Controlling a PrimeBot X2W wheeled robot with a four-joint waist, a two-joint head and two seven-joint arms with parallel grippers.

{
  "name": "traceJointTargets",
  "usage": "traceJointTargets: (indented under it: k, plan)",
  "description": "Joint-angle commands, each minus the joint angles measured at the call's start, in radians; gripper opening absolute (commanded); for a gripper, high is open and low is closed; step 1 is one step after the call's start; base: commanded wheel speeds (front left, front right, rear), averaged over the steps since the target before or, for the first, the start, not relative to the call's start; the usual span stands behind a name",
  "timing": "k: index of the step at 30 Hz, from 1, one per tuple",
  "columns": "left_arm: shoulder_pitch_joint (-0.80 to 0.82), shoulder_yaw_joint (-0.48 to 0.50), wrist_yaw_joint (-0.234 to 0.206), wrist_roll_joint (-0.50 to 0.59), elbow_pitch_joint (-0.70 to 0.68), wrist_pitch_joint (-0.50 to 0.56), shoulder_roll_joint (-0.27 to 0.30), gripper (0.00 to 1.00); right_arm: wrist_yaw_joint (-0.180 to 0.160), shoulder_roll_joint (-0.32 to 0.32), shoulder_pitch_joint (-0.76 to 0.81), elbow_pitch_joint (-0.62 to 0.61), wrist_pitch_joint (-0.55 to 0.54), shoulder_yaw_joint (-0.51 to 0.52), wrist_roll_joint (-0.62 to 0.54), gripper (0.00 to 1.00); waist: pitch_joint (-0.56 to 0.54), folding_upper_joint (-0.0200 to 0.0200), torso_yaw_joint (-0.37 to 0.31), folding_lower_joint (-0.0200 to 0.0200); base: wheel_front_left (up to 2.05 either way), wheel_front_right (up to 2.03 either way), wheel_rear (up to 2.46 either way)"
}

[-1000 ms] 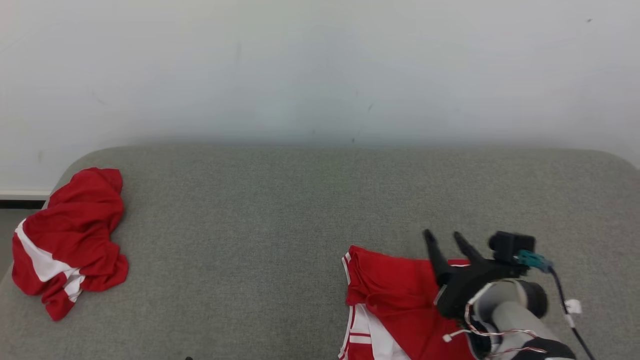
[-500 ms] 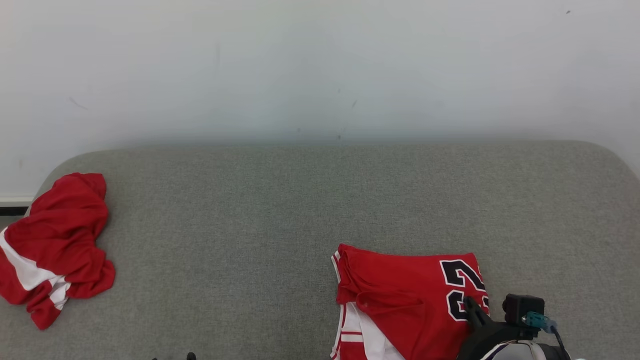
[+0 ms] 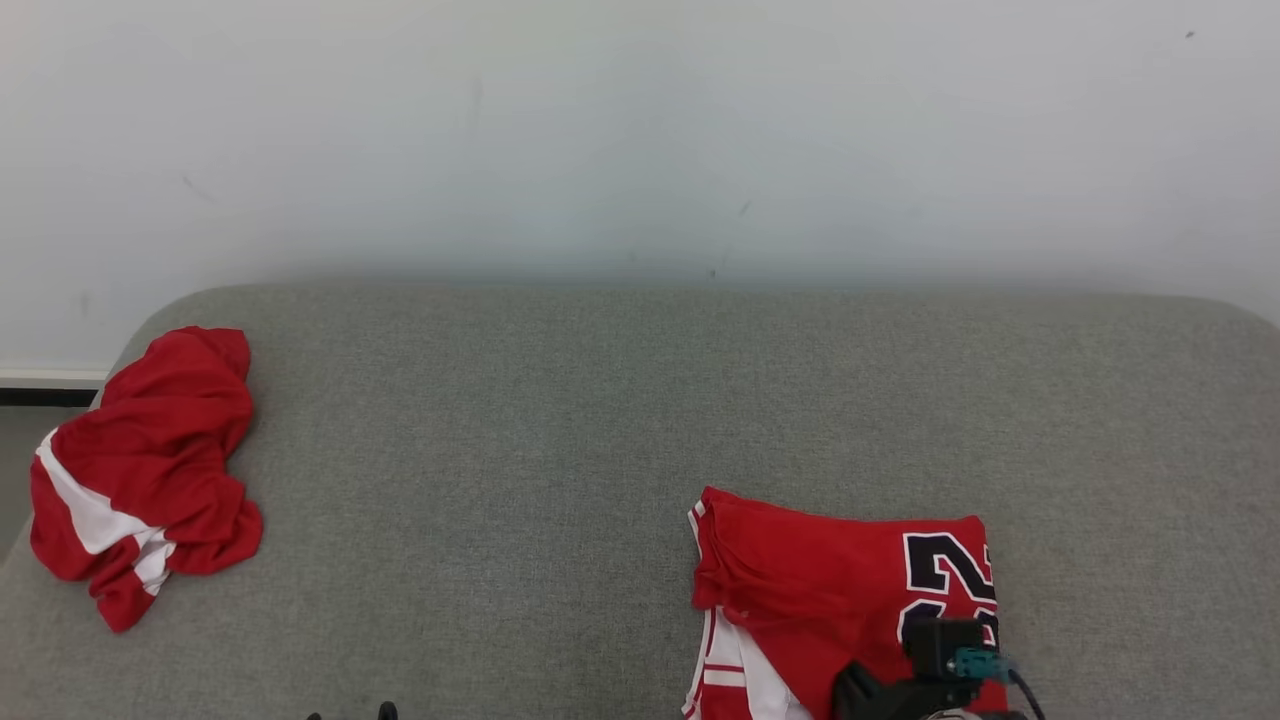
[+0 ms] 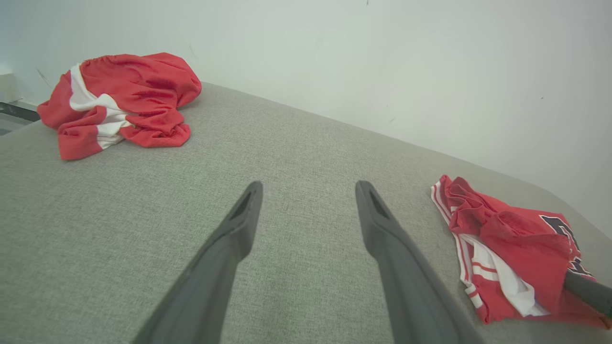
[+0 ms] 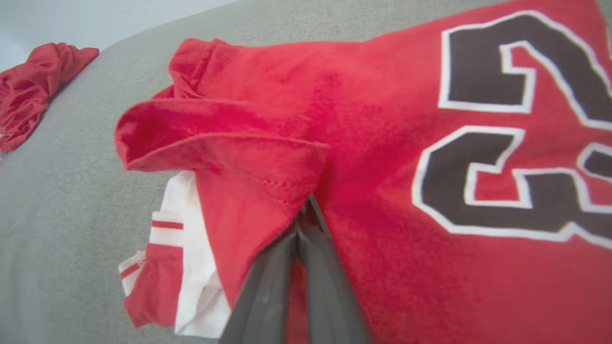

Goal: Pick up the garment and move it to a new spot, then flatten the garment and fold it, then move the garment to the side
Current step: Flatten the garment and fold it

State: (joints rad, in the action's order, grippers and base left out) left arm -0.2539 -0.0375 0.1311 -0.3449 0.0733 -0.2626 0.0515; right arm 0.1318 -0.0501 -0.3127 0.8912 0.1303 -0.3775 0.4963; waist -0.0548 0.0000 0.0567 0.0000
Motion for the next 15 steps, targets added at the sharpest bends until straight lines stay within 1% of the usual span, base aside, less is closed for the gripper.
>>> traceJointTargets:
  k: [1,4,5,10,13,15]
  plan:
    - [0.007,0.0,-0.001,-0.001,0.0,-0.003,-0.002,1.0,-0.002,-0.001,0.012,-0.008,-0.007,-0.015,0.004,0.0,-0.002,0.0,0.003,0.0,0.0,0.0,0.0]
    - [0.003,0.006,-0.001,-0.002,-0.002,-0.003,-0.002,1.0,-0.002,-0.001,0.028,-0.053,-0.028,-0.088,0.029,0.0,-0.005,0.0,0.006,0.0,0.0,0.0,0.0]
    - [0.002,0.008,-0.001,-0.002,-0.001,-0.003,-0.002,1.0,-0.002,0.0,0.041,-0.098,-0.047,-0.149,0.056,0.0,-0.007,0.0,0.006,0.0,0.0,0.0,0.0]
    - [0.003,0.011,-0.001,-0.003,0.001,-0.003,-0.002,1.0,-0.002,-0.001,0.071,-0.225,-0.098,-0.292,0.133,0.0,-0.012,0.0,0.004,0.0,0.0,0.0,0.0]
    - [-0.002,0.017,-0.001,-0.006,0.0,-0.003,-0.002,1.0,-0.002,-0.002,0.076,-0.279,-0.1,-0.318,0.159,0.0,-0.018,0.0,-0.003,0.0,0.0,0.0,0.0]
    - [-0.008,0.025,-0.001,-0.006,-0.003,-0.003,-0.002,1.0,-0.002,-0.002,0.074,-0.301,-0.084,-0.3,0.153,0.0,-0.023,0.0,-0.012,0.0,0.0,0.0,0.0]
